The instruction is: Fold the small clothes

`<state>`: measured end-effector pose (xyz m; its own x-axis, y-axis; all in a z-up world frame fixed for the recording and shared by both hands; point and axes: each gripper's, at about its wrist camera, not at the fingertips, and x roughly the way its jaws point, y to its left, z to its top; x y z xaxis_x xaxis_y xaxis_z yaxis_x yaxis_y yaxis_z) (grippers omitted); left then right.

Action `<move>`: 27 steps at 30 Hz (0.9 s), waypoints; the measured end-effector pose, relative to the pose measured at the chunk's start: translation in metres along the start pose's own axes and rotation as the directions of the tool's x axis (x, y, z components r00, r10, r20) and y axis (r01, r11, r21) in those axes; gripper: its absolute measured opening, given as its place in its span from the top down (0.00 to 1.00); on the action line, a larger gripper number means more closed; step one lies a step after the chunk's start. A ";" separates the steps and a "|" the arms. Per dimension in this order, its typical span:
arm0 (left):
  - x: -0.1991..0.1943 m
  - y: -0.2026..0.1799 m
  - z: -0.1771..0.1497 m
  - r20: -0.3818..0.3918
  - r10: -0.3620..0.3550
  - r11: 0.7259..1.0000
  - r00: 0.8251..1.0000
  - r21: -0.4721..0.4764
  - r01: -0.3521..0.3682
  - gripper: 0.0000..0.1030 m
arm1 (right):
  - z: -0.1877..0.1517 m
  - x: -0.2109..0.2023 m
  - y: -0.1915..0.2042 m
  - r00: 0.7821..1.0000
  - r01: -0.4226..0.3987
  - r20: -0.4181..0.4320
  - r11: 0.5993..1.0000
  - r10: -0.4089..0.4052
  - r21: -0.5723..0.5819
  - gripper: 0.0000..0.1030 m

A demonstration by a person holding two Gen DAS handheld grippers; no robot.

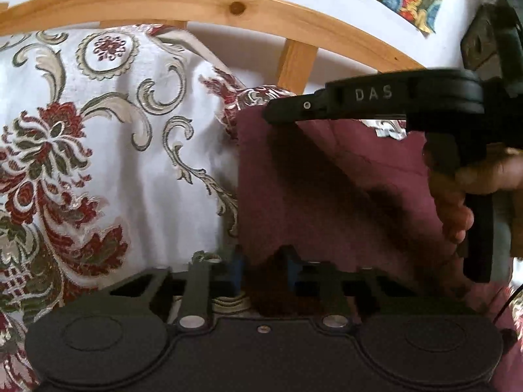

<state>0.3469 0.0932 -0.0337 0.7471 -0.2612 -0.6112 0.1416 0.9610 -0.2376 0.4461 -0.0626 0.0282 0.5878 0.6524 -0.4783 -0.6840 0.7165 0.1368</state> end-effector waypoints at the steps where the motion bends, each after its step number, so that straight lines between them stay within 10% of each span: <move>1: -0.001 0.000 0.000 -0.002 0.009 1.000 1.000 -0.008 -0.009 0.81 | 0.000 0.002 0.004 1.000 0.011 -0.004 1.000 -0.011 -0.022 0.96; 5: 0.003 -0.002 0.001 -0.043 0.043 0.999 0.998 -0.009 -0.043 0.74 | -0.005 0.000 0.011 0.995 0.091 -0.030 0.993 -0.094 -0.077 0.89; 7: 0.002 0.000 0.002 -0.050 0.043 0.998 0.998 -0.035 -0.045 0.71 | -0.014 -0.015 0.011 0.992 0.116 -0.033 0.989 -0.120 -0.093 0.65; 14: -0.023 0.004 -0.008 -0.022 0.078 0.993 0.997 -0.089 -0.080 0.20 | -0.078 -0.108 0.008 0.962 0.243 -0.083 0.954 -0.260 -0.174 0.40; 27: -0.077 -0.031 -0.058 -0.030 0.109 0.989 0.994 0.102 -0.105 0.03 | -0.215 -0.215 0.054 0.878 0.354 -0.174 0.850 -0.445 -0.390 0.11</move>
<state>0.2469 0.0785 -0.0230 0.7382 -0.1576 -0.6559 0.1273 0.9874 -0.0940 0.1899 -0.2176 -0.0479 0.7458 0.2109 -0.6319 -0.5418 0.7440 -0.3911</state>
